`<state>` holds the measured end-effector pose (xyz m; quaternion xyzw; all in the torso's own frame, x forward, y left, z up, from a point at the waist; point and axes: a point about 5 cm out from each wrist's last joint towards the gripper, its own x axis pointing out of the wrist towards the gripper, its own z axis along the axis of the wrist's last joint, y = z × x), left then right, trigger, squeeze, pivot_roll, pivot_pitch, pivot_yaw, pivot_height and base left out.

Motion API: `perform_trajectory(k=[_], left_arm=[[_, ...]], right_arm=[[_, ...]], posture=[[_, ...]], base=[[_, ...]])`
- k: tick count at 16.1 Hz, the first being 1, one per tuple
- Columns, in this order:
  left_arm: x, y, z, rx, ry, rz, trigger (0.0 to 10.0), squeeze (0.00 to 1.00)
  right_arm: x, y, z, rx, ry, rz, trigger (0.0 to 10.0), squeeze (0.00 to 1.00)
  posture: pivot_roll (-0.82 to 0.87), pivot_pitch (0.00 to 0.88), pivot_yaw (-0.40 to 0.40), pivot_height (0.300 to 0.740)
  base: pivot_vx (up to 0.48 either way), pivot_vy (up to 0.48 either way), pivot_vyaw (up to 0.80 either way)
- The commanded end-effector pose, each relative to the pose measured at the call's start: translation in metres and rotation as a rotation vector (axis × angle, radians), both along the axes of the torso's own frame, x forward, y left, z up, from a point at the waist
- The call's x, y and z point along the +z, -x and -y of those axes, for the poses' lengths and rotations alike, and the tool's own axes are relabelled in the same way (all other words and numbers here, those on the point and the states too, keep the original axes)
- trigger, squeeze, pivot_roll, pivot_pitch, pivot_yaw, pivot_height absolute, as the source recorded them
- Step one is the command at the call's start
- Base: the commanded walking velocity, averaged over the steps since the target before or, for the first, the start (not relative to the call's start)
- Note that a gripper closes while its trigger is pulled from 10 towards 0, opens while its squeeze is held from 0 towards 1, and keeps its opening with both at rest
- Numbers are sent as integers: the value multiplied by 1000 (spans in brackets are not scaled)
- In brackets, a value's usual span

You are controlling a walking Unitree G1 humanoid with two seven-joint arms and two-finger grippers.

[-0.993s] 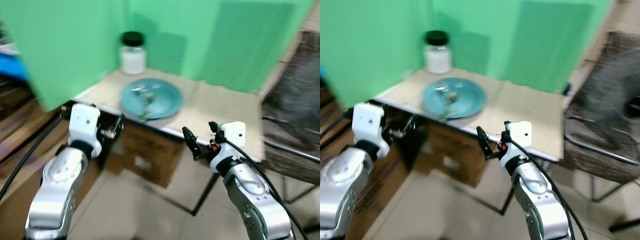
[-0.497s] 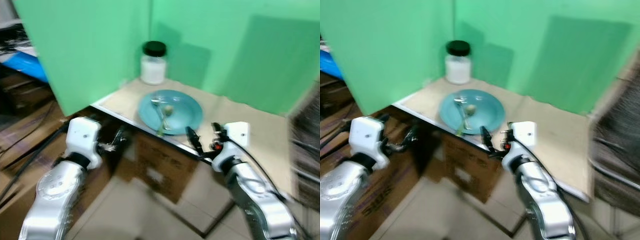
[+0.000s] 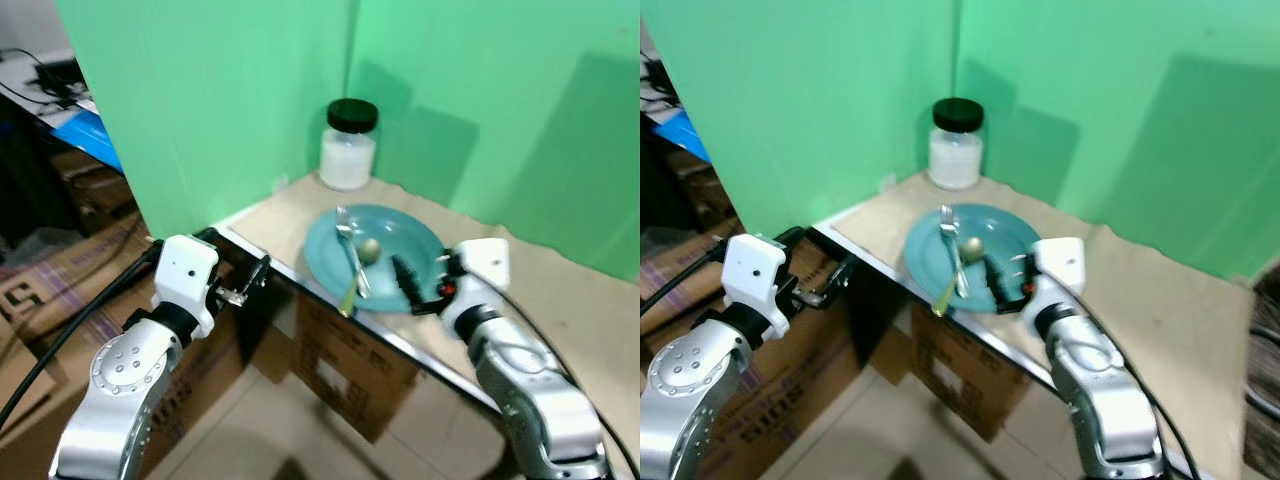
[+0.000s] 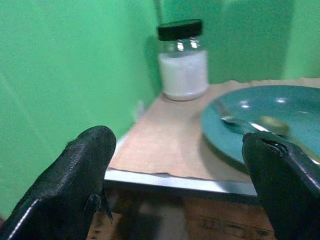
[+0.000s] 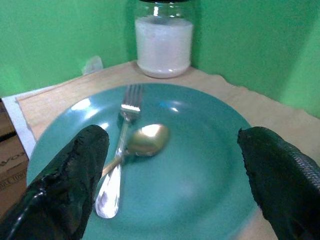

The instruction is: Setting the table

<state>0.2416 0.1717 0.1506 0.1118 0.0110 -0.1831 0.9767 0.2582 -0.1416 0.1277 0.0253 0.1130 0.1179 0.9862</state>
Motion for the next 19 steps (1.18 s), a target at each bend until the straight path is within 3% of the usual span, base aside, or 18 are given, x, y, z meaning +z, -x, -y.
perform_trajectory(k=[1, 6, 10, 14, 15, 17, 19], left_arm=[[3, 0, -2, -7, -8, 6, 10000, 0], [0, 1, 10, -126, -17, -28, 10000, 0], [-7, 9, 14, -240, -51, -104, 10000, 0], [-9, 16, 14, -374, -44, -189, 10000, 0], [-9, 17, 15, -394, -49, -197, 10000, 0], [-9, 16, 16, -416, -60, -202, 10000, 0], [-8, 15, 15, -423, -62, -203, 10000, 0]], right_arm=[[6, -2, -6, 22, -8, 5, 10000, 0], [10, -5, -12, 80, 9, -124, 10000, 0], [6, -9, -23, 147, -46, -347, 10000, 0], [1, -26, -30, 118, -21, -517, 10000, 0], [-1, -29, -31, 107, -19, -541, 9373, 0], [-3, -32, -34, 106, -25, -583, 5804, 0], [-8, -34, -40, 125, -45, -640, 4745, 0]], posture=[[105, 0, -53, 740], [99, 0, -75, 740], [95, 0, -100, 740], [100, 0, -119, 740], [100, 0, -120, 740], [104, 0, -124, 740], [107, 0, -125, 740]], base=[[352, 0, 0], [269, 0, 0], [0, 0, 0], [0, 0, 0], [0, 0, 0], [0, 0, 0], [0, 0, 0]])
